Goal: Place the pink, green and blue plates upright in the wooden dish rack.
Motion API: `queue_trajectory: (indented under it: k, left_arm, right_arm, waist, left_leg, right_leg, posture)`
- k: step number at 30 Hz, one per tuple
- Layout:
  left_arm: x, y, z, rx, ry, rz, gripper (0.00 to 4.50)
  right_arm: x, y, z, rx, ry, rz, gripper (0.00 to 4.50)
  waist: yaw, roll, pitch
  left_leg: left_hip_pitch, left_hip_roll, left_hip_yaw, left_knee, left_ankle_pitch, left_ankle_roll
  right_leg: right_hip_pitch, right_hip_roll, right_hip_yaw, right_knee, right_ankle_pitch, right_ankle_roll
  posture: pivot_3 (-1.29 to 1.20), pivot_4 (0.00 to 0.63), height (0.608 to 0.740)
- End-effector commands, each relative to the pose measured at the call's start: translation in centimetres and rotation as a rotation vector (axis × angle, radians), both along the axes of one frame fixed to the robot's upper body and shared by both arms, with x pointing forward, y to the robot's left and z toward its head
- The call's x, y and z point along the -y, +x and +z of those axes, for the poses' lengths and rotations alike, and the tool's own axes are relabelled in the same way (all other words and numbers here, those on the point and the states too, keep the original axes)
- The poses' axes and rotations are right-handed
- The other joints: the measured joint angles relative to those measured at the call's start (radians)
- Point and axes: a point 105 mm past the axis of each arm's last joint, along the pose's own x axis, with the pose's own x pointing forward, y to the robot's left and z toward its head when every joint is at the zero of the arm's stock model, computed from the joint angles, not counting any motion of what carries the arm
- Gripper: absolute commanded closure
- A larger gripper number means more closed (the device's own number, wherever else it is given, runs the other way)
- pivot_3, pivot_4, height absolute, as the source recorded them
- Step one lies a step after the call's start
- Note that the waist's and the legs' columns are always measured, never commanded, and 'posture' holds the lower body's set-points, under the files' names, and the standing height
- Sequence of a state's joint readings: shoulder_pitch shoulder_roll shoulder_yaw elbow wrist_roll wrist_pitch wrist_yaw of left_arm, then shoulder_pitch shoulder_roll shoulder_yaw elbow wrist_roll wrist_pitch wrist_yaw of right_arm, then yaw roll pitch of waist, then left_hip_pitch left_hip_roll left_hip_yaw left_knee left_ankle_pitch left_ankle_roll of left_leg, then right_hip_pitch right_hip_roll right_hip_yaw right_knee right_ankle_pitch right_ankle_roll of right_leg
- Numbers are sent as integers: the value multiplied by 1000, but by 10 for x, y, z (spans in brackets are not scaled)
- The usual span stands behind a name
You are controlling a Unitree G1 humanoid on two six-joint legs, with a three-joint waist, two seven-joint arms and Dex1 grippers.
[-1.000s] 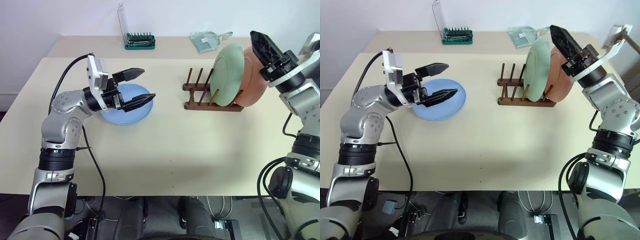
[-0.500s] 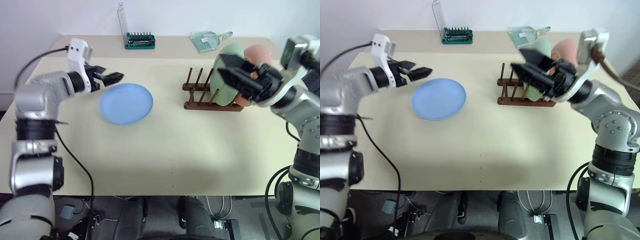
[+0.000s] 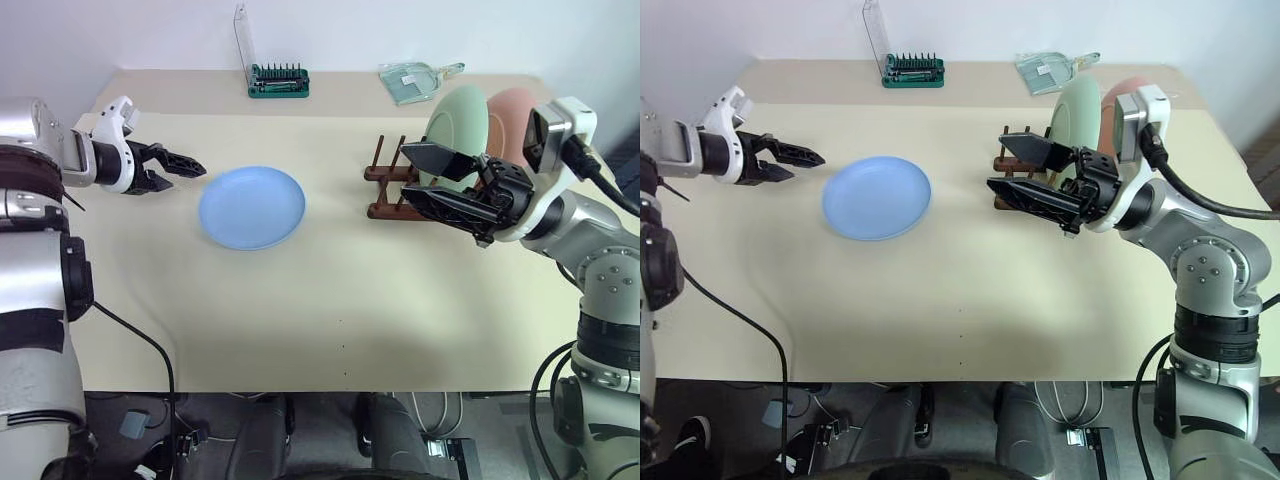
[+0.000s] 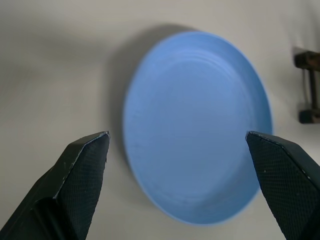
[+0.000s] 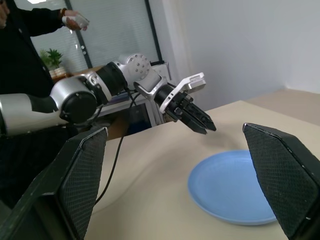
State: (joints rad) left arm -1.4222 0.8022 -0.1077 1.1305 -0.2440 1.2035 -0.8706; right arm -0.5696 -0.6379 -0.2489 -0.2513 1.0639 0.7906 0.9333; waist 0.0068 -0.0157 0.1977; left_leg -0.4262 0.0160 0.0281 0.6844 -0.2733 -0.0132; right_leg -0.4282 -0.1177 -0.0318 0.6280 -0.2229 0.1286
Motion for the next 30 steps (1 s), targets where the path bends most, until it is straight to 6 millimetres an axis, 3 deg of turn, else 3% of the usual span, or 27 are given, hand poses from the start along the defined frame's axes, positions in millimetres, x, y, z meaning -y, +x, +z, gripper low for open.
queue_trajectory:
  k: [1, 5, 12, 15, 22, 27, 30]
  left_arm:
    - [-9, 1, -9, -19, 70, 8, 0]
    - [-7, 2, -35, -79, 119, -10, 0]
    - [3, 10, -60, -78, 115, 2, 0]
    - [9, 13, -71, -79, 97, 22, 880]
    - [29, 15, -85, -105, 20, 15, 4383]
    - [29, 17, -80, -95, -28, 45, 4453]
    - [28, 23, -65, -28, -110, 83, 4453]
  right_arm:
    - [2, -3, 7, 31, 31, -7, 74]
    - [0, -1, 7, 31, 31, -19, 74]
    - [1, 3, 9, 36, 34, -49, 74]
    - [1, 2, 11, 38, 33, -55, 0]
    - [3, 2, 12, 50, 14, -88, 0]
    - [3, 5, 13, 56, 16, -102, 0]
    - [3, 6, 12, 57, 14, -106, 0]
  waist:
    - [0, 0, 0]
    - [0, 0, 0]
    - [1, -1, 0]
    - [3, -1, 0]
    - [8, -1, -1]
    - [6, -1, -1]
    - [6, -1, -1]
  left_leg:
    - [0, 0, 0, 0, 0, 0]
    - [0, 0, 0, 0, 0, 0]
    - [0, 0, 0, 0, 0, 0]
    - [0, 0, 0, 0, 0, 0]
    - [0, -1, 0, 1, 0, 0]
    - [1, -1, 0, 1, 0, 0]
    - [0, -1, 0, 1, 0, 0]
  right_leg:
    - [0, 0, 0, 0, 0, 0]
    - [0, 0, 0, 0, 0, 0]
    - [0, 0, 0, 1, 0, 0]
    - [0, 0, 0, 1, 0, 0]
    - [1, -1, 0, 1, 0, 0]
    - [1, -1, 0, 2, 0, 0]
    - [1, -1, 0, 1, 0, 0]
  posture:
    - [0, 150, 724]
    - [0, 150, 724]
    - [0, 150, 724]
    - [0, 150, 724]
    - [0, 150, 724]
    - [0, 150, 724]
    - [0, 150, 724]
